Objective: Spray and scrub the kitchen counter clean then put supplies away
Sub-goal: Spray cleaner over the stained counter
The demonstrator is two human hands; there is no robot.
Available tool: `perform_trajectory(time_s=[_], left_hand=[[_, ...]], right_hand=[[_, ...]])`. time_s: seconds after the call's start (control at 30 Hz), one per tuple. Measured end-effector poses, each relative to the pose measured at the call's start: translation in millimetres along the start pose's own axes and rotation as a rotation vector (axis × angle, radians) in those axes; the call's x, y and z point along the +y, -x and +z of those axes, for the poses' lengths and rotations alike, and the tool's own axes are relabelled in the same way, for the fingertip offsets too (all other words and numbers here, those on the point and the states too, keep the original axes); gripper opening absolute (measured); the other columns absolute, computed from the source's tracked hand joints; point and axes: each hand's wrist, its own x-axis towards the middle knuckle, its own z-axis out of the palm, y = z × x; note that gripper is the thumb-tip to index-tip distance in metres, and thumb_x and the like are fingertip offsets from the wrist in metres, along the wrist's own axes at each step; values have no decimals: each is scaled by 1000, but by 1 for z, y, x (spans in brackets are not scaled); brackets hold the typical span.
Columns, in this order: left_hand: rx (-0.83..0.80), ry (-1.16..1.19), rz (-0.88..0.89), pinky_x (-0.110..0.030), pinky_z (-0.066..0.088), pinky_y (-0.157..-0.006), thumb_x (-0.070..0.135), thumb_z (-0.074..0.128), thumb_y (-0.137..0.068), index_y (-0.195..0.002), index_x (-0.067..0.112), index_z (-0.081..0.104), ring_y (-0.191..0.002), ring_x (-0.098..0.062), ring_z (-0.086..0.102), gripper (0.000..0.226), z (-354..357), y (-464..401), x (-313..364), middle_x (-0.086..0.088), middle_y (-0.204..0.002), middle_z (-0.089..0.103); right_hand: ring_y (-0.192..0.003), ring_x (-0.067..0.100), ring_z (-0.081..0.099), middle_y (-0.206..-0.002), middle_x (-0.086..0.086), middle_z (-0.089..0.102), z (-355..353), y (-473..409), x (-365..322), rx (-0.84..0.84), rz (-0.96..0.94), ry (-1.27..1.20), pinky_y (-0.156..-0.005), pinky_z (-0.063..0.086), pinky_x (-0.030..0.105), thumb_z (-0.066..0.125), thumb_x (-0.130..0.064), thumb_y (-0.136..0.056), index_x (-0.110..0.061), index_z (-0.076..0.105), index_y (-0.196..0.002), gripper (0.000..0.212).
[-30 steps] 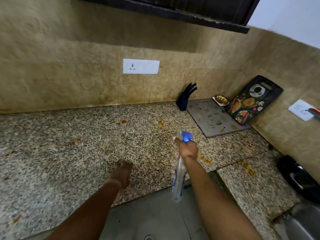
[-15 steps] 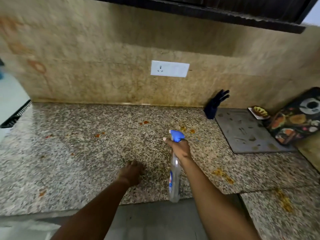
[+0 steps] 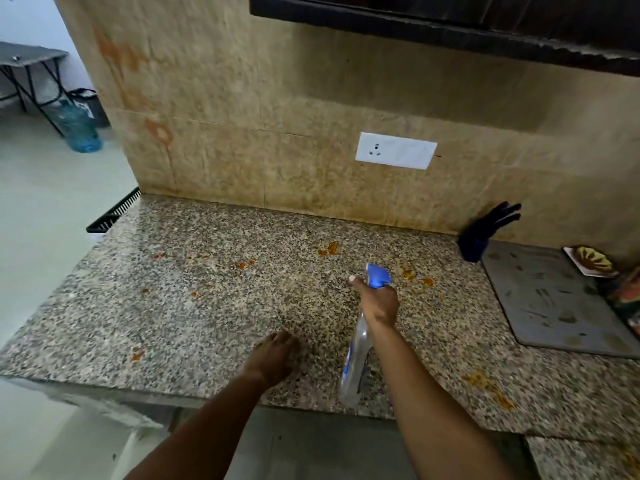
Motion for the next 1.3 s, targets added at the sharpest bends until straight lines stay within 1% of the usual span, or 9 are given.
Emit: perform_trajectory(time_s=[0.17,0.27,0.37,0.43,0.6,0.73,0.9,1.07,1.3], left_hand=[[38,-23,-58,-45,35,-114,33,60,-91,-154,25,22,-149,-28,18,74,-7,9,-31,-5,-163,17],[25,-24,-79,-47,34,-115,33,59,-92,-154,25,22,-149,-29,18,72,-12,13,-55,-7,-163,17],[37,-37,-62,-47,34,-114,32,59,-92,-154,25,23,-149,-28,18,72,-25,15,-83,-6,-163,17],[30,-41,-47,-48,34,-114,32,59,-92,-154,24,22,-149,-28,18,73,-34,18,-105,-7,-163,16],[16,-91,-24,-46,32,-115,36,57,-93,-154,23,23,-148,-29,21,71,-46,42,-182,-9,-162,19],[15,-163,51,-45,29,-115,38,55,-92,-152,23,26,-147,-29,22,69,-53,57,-235,-9,-160,22],[48,-148,79,-49,24,-115,40,53,-92,-149,25,32,-145,-28,26,63,-49,75,-273,-6,-155,31],[98,-50,62,-51,27,-111,50,53,-89,-141,29,39,-140,-27,33,58,-50,76,-307,-3,-149,39],[139,24,59,-59,15,-118,68,55,-81,-152,28,21,-150,-31,12,88,-55,89,-329,-8,-162,16]], right_hand=[[-72,34,67,-75,12,65,6,2,-7,11,-11,-20,-70,54,42,81,-48,-73,-14,58,-71,41],[-64,29,60,-71,12,62,17,8,-9,-4,0,18,-63,45,36,81,-52,-70,-13,57,-69,46],[-66,26,54,-70,9,56,37,28,-14,-64,-18,-23,-65,38,34,81,-43,-75,-14,58,-73,37],[-69,25,56,-70,6,58,58,48,-14,-134,-31,-7,-67,39,32,82,-41,-74,-13,63,-82,35],[-64,23,53,-70,5,58,141,113,-9,-179,-19,157,-61,36,31,84,-49,-67,-15,66,-78,40],[-73,28,62,-81,18,66,194,147,-26,-143,-5,54,-67,44,36,82,-41,-74,-11,70,-94,38],[-67,30,67,-71,12,68,223,169,-36,58,77,137,-63,47,33,81,-55,-67,-13,59,-66,47],[-56,23,52,-62,5,55,239,191,-30,-5,80,129,-60,41,33,83,-50,-67,-7,65,-81,49],[-53,21,50,-60,2,55,245,239,-5,22,90,244,-52,35,28,79,-48,-73,-15,54,-66,43]])
